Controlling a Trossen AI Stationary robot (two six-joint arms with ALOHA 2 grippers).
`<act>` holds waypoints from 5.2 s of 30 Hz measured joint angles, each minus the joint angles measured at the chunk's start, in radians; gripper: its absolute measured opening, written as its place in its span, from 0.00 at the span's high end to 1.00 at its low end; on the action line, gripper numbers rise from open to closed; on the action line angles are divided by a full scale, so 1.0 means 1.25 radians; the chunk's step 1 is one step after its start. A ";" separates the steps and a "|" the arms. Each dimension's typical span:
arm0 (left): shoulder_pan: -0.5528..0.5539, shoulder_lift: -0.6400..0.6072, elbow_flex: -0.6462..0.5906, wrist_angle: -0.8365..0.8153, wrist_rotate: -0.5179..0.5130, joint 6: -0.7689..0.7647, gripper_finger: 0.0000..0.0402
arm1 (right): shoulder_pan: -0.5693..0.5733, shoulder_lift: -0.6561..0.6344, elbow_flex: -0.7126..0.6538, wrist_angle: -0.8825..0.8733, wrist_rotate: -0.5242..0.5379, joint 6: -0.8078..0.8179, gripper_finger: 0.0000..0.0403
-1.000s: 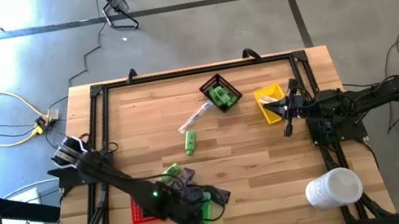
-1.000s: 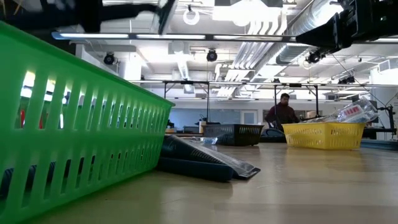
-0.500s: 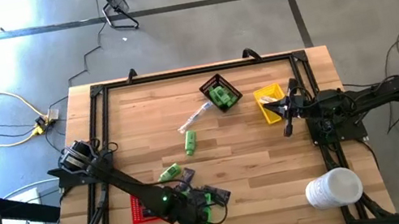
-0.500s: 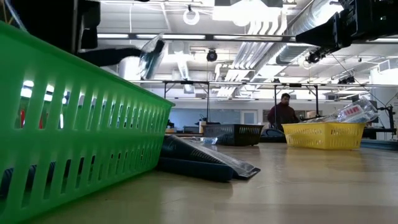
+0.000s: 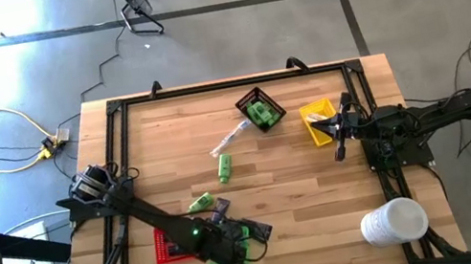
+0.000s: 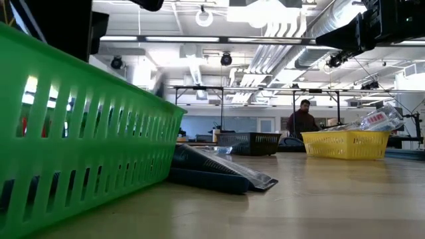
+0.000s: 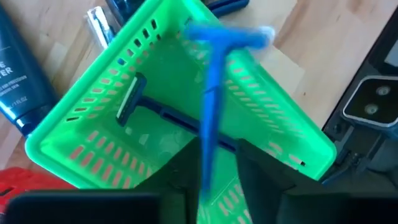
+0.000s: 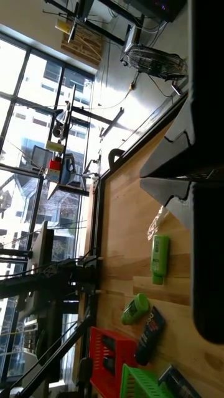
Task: Pick & Place Travel size toiletries
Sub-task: Put the top razor into the green bin, then put the shampoo into the black bin
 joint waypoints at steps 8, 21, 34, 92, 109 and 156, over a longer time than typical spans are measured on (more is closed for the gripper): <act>0.016 0.000 0.000 -0.007 0.056 0.034 0.64 | 0.000 0.000 0.000 0.000 0.000 0.000 0.99; 0.112 -0.001 0.003 -0.003 0.167 0.154 0.91 | 0.000 0.000 0.000 0.000 0.000 0.000 0.99; 0.213 -0.002 0.076 -0.072 0.152 0.348 1.00 | 0.000 0.000 0.000 0.000 0.000 0.004 0.99; 0.761 -0.447 -0.682 0.689 0.439 0.971 1.00 | 0.000 0.036 0.000 -0.047 0.074 0.088 0.99; 0.646 -0.629 -0.682 0.697 0.409 0.957 1.00 | -0.018 0.117 0.000 0.152 0.031 0.142 0.99; 0.646 -0.654 -0.681 0.690 0.352 0.836 0.70 | -0.115 0.602 0.270 0.065 -0.070 0.175 0.99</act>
